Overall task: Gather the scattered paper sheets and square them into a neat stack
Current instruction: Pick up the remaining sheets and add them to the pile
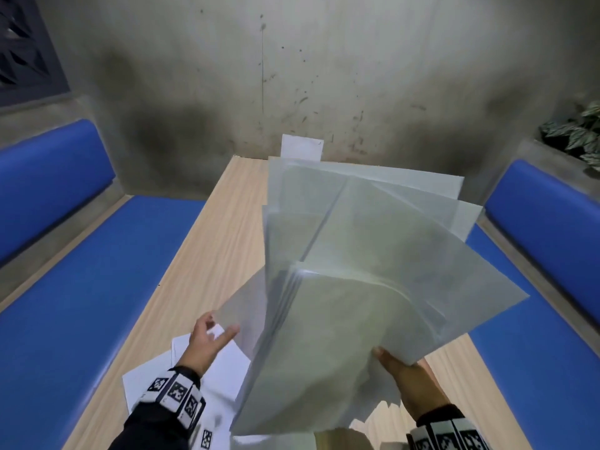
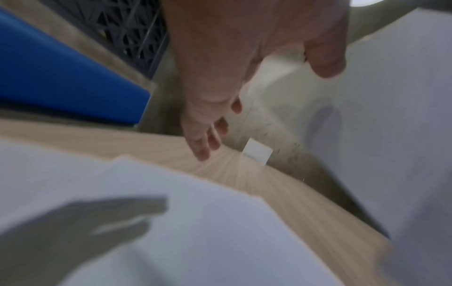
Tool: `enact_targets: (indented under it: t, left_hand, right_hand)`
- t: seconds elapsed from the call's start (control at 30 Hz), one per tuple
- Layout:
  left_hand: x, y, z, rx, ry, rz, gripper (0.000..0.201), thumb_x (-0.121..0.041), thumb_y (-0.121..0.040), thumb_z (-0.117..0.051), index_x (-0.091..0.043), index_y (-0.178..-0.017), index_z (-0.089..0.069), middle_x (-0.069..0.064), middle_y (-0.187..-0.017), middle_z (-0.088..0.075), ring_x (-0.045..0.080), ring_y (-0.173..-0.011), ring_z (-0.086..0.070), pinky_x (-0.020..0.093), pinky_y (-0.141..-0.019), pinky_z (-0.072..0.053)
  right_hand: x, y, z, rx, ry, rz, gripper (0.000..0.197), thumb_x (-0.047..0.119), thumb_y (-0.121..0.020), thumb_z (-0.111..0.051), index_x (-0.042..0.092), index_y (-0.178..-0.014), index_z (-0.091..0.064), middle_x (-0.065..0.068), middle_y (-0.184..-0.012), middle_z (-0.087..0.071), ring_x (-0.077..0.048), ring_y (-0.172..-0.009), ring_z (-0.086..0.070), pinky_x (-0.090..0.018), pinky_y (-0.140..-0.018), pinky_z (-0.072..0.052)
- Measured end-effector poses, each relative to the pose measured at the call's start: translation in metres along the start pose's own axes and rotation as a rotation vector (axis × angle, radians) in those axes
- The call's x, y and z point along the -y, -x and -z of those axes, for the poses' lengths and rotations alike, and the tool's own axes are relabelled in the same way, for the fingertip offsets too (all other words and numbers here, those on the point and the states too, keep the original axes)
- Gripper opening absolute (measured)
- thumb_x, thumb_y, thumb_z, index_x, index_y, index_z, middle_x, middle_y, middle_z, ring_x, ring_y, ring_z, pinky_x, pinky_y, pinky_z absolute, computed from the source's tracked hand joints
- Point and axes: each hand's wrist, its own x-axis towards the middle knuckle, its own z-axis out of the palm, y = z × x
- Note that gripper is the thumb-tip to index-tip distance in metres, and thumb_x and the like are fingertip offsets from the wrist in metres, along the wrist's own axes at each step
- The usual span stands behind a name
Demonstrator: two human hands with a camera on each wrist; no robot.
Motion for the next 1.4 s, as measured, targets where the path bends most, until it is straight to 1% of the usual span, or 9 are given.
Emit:
enact_targets:
  t: [0.1,0.2,0.37,0.47,0.6,0.9,1.0,1.17,1.4]
  left_hand:
    - [0.026,0.004,-0.006,0.172,0.237,0.189,0.072,-0.026,-0.078,-0.07,-0.014,-0.138,-0.032,0.012,-0.145,-0.041,0.026,-0.129,-0.04,0.04,-0.106,-0.032]
    - [0.023,0.01,-0.021,0.259,0.301,0.192,0.032,-0.016,-0.08,-0.067,-0.002,-0.107,-0.056,0.005,-0.08,-0.074,0.02,-0.09,-0.063,0.03,-0.068,-0.051]
    - [-0.022,-0.001,-0.017,0.198,0.155,-0.034,0.065,-0.048,-0.046,-0.086,0.001,-0.084,-0.067,0.001,-0.063,-0.075,0.018,-0.064,-0.07,0.031,-0.069,-0.06]
    - [-0.068,0.015,-0.01,0.285,0.012,-0.212,0.044,-0.052,-0.064,-0.072,-0.016,-0.088,-0.066,-0.014,-0.059,-0.074,0.01,-0.073,-0.071,0.02,-0.07,-0.054]
    - [-0.099,0.038,-0.011,0.528,0.082,-0.456,0.093,-0.087,-0.033,-0.057,-0.014,-0.09,-0.061,-0.012,-0.078,-0.077,-0.001,-0.077,-0.07,0.014,-0.072,-0.054]
    - [-0.054,0.04,-0.032,0.446,-0.223,-0.576,0.047,-0.032,-0.048,-0.076,-0.024,-0.091,-0.056,-0.016,-0.09,-0.071,0.001,-0.094,-0.063,0.025,-0.088,-0.052]
    - [-0.068,0.047,-0.038,0.333,-0.046,-0.589,0.017,-0.013,-0.087,-0.057,-0.026,-0.097,-0.054,-0.005,-0.102,-0.064,0.019,-0.113,-0.057,0.03,-0.094,-0.049]
    - [-0.062,0.056,-0.04,0.414,-0.062,-0.415,0.071,-0.04,-0.033,-0.086,-0.031,-0.098,-0.061,-0.013,-0.093,-0.075,0.007,-0.097,-0.068,0.019,-0.076,-0.056]
    - [-0.073,0.049,-0.031,0.26,0.112,-0.346,0.029,0.007,-0.068,-0.074,-0.021,-0.076,-0.072,-0.01,-0.068,-0.077,0.005,-0.065,-0.072,0.014,-0.054,-0.055]
  right_hand:
    - [0.005,0.001,0.004,0.004,-0.072,0.013,0.019,0.0,-0.086,-0.061,-0.001,-0.105,-0.063,-0.016,-0.093,-0.07,-0.025,-0.079,-0.062,-0.034,-0.069,-0.051]
    - [0.006,0.0,0.003,0.035,-0.153,0.02,0.035,0.005,-0.076,-0.074,-0.002,-0.108,-0.063,-0.007,-0.084,-0.072,-0.029,-0.083,-0.063,-0.041,-0.08,-0.054]
    - [0.0,-0.005,0.007,0.042,-0.237,0.017,0.109,0.05,0.0,-0.09,0.006,-0.096,-0.066,-0.011,-0.091,-0.073,-0.031,-0.091,-0.066,-0.045,-0.091,-0.049]
    - [0.008,0.0,0.01,0.058,-0.151,0.041,0.086,0.046,-0.026,-0.091,0.004,-0.098,-0.068,-0.007,-0.08,-0.077,-0.031,-0.086,-0.068,-0.045,-0.09,-0.051]
    - [0.014,0.006,0.002,0.073,-0.22,0.124,0.054,0.022,-0.064,-0.078,-0.003,-0.11,-0.063,-0.006,-0.073,-0.079,-0.034,-0.082,-0.07,-0.048,-0.084,-0.054]
    - [0.01,-0.002,-0.012,-0.046,-0.229,0.189,0.01,0.008,-0.089,-0.059,0.01,-0.094,-0.067,-0.002,-0.081,-0.074,-0.03,-0.088,-0.064,-0.041,-0.088,-0.047]
    - [0.015,-0.002,-0.021,-0.064,-0.255,0.194,0.019,0.003,-0.091,-0.054,0.017,-0.083,-0.064,-0.007,-0.087,-0.068,-0.028,-0.083,-0.062,-0.042,-0.084,-0.049]
    - [0.015,-0.002,-0.022,0.001,-0.294,0.165,0.015,0.002,-0.09,-0.054,0.012,-0.087,-0.064,-0.011,-0.088,-0.069,-0.026,-0.08,-0.064,-0.038,-0.078,-0.051]
    - [0.022,0.005,-0.016,0.251,-0.145,0.234,0.051,0.028,-0.05,-0.09,0.011,-0.094,-0.07,0.007,-0.073,-0.08,-0.006,-0.067,-0.074,-0.012,-0.053,-0.057]
